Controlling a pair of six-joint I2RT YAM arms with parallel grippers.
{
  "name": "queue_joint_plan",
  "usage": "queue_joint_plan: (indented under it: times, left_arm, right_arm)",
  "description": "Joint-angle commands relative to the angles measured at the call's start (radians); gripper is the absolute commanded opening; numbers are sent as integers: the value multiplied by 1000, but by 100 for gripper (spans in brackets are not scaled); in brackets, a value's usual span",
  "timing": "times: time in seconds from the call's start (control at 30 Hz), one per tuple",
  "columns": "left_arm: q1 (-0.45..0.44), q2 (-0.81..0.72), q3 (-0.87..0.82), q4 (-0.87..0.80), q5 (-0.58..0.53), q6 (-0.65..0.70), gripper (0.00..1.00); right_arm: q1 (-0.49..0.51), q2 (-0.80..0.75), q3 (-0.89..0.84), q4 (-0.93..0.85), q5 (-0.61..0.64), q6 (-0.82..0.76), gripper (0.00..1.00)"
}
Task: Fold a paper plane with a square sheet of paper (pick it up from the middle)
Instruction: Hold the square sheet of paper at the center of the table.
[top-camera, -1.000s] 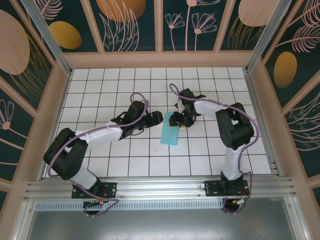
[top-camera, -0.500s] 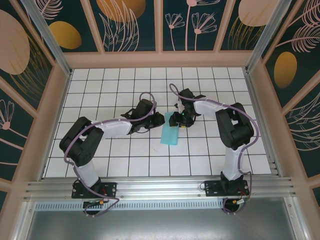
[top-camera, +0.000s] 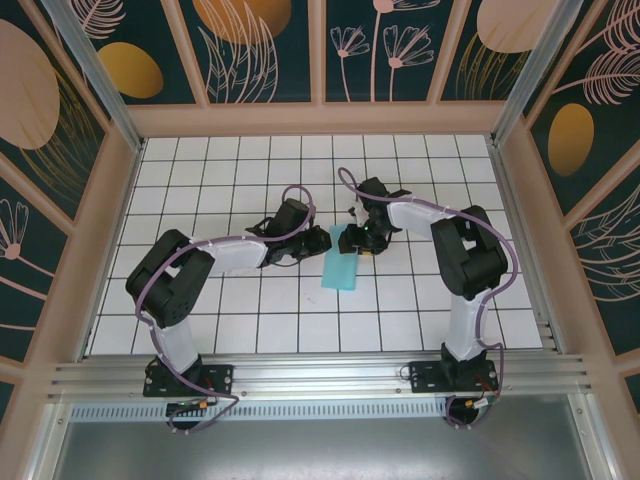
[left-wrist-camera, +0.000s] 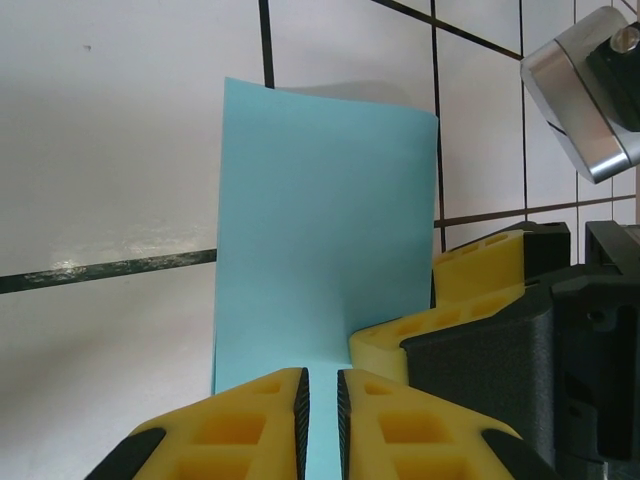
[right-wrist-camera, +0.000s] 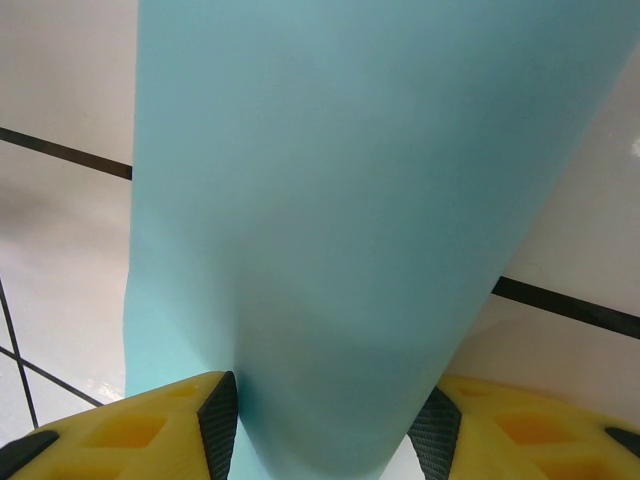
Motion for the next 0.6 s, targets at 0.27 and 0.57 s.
queue_joint_plan:
  times: [0.27, 0.57]
  left_arm:
    - [-3, 53, 41, 18, 44, 3, 19]
    - [-3, 36, 50, 6, 8, 8, 19]
  right_arm:
    - [-6, 92, -43, -30, 134, -10, 55]
    - [-4, 97, -42, -32, 138, -12, 55]
